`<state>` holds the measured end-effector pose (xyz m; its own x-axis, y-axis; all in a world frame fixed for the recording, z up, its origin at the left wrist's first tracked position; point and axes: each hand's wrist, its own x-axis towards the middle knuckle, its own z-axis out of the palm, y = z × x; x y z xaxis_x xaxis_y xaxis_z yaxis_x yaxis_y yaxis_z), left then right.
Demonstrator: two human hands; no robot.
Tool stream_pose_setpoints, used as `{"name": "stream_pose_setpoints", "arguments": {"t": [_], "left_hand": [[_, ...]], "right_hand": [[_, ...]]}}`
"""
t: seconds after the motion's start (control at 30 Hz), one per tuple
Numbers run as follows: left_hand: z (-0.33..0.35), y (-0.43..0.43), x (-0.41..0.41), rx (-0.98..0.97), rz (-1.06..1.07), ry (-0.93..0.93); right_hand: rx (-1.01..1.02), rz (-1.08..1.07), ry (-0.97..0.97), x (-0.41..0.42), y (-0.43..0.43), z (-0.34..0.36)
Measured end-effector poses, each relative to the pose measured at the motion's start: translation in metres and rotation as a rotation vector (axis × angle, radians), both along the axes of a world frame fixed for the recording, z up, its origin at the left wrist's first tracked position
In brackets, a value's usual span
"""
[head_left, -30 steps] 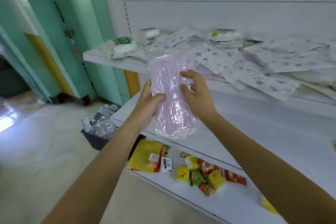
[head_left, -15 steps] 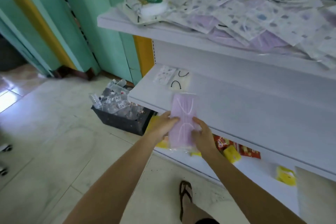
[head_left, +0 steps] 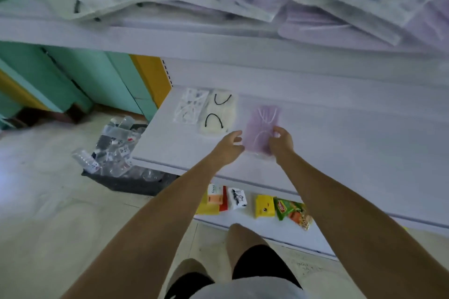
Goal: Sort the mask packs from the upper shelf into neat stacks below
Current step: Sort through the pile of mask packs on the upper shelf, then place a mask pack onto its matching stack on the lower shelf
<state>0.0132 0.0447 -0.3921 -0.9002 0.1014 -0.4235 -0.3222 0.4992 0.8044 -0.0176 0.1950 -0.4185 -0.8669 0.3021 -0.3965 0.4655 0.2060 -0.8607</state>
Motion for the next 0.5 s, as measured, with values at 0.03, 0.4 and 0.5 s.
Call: {"name": "stream_pose_setpoints", "arguments": {"t": [0.03,0.4,0.5], "left_hand": [[-0.009,-0.001,-0.008,-0.023,-0.036,0.006],[-0.088,0.000,-0.051,-0.377,-0.298,0.441],[-0.081,-0.001,-0.060,-0.366,-0.267,0.460]], "right_hand": [[0.001,0.006,-0.005,-0.009,-0.001,-0.007],[0.216,0.174,0.035,-0.081,-0.016,-0.062],[0.320,0.324,0.001,-0.088,-0.012,-0.059]]}}
